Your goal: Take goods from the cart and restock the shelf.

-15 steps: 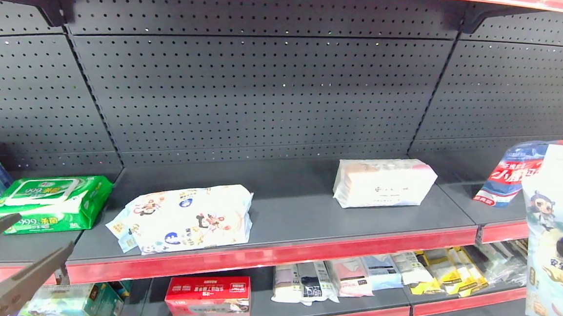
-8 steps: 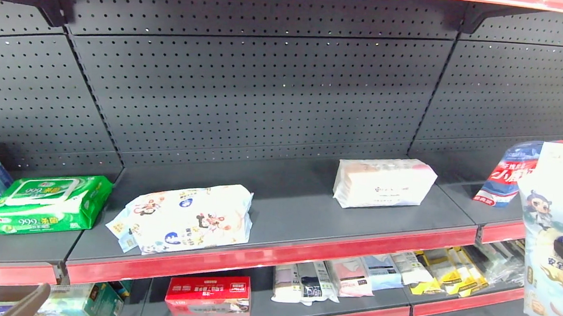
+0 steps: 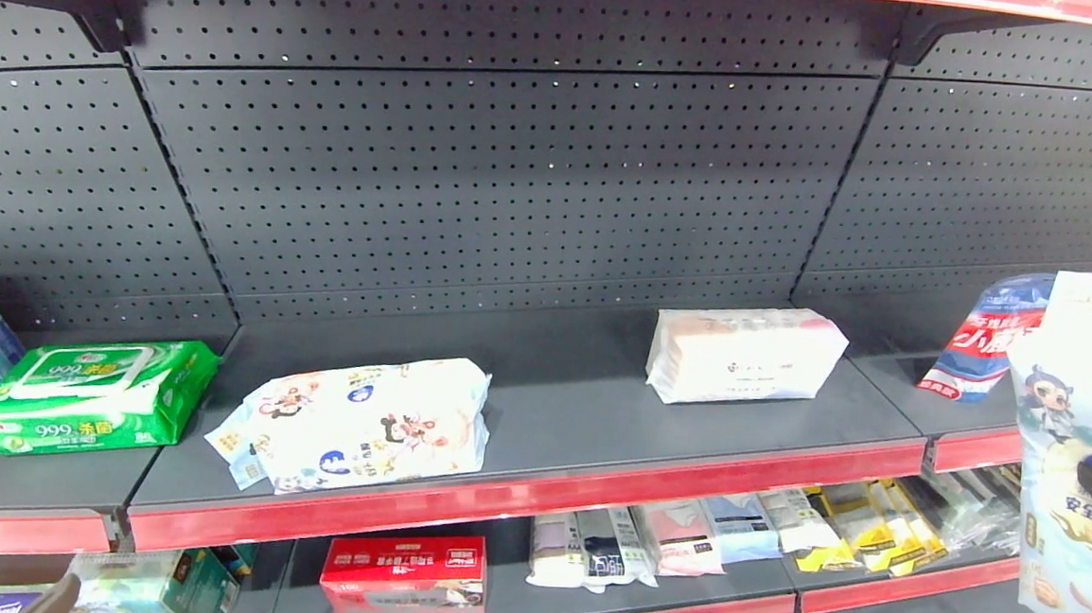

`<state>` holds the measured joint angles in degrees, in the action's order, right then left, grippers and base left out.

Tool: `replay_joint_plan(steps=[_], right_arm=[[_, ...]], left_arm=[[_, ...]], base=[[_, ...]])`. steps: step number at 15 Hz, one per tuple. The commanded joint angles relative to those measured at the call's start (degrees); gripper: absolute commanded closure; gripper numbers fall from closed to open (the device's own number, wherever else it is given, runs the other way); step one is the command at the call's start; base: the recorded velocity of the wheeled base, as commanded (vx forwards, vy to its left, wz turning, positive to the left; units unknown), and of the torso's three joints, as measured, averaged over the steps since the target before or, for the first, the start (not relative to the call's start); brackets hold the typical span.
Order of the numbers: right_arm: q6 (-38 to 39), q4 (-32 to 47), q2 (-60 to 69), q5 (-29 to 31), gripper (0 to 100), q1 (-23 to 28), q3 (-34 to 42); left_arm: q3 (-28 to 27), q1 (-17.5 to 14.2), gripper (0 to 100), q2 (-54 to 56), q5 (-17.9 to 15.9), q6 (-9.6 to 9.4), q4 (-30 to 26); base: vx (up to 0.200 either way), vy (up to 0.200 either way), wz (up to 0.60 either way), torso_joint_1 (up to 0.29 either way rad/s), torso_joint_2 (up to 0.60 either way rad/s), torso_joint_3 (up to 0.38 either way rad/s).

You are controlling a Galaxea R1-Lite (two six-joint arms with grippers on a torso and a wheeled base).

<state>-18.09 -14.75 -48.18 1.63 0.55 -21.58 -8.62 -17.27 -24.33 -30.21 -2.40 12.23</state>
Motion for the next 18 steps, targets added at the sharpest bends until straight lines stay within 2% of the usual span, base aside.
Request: replay_joint_plan(steps=[1, 2, 13, 16, 18], right_arm=[[0.0, 0.0, -0.1, 0.0, 100, 0.0, 0.0], [0.0, 0.0, -0.1, 0.0, 100, 0.0, 0.0], [-0.5, 0.0, -0.3, 0.0, 100, -0.1, -0.7], [-1.7, -0.1, -0.6, -0.2, 100, -0.1, -1.4], [-1.8, 0.0, -2.0, -3.2, 100, -0.2, -4.4]], left_arm=[[0.0, 0.0, 0, -0.1, 0.0, 0.03, 0.1], [0.1, 0.0, 0, -0.1, 0.0, 0.03, 0.0], [0.4, 0.0, 0, 1.2, -0.1, -0.06, -1.0], [0.7, 0.0, 0, 2.3, -0.1, -0.06, -1.2], [0.8, 0.3, 0, 4.9, -0.1, -0.06, -4.0]], base=[[0.0, 0.0, 0.0, 0.0, 0.0, 0.0], [0.0, 0.0, 0.0, 0.0, 0.0, 0.0], [0.0, 0.0, 0.6, 0.005, 0.0, 0.0], [0.0, 0.0, 0.0, 0.0, 0.0, 0.0], [0.0, 0.0, 0.0, 0.0, 0.0, 0.0]])
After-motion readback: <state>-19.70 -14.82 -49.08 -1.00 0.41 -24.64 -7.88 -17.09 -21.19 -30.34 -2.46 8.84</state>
